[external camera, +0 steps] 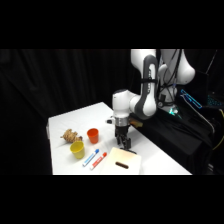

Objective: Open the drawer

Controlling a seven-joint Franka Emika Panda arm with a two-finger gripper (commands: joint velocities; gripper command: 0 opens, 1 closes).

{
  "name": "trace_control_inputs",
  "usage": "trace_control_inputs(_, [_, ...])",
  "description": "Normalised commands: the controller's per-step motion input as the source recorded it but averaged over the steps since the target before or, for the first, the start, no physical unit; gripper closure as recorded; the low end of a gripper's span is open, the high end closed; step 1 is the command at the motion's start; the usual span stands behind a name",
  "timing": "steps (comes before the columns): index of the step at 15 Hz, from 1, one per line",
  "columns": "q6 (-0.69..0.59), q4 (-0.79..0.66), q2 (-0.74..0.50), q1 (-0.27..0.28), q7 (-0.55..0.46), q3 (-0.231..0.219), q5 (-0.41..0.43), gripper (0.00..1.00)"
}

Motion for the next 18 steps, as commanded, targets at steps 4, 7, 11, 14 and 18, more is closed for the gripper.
trace_control_inputs(4, [0.15,-0.03,0.02,0.138,0.09,-0.078,-0.181,0.0])
trace_control_inputs(7, [0.14,0.02,0.05,0.161,0.11,-0.133,-0.182,0.0])
trace_control_inputs(11, [0.13,0.06,0.08,0.145,0.12,-0.132,-0.167,0.0])
trace_control_inputs(14, [0.15,0.05,0.06,0.165,0.15,-0.154,-0.166,0.0])
trace_control_inputs(18, [0.17,-0.08,-0.05,0.15,0.19,-0.179,-0.16,0.0])
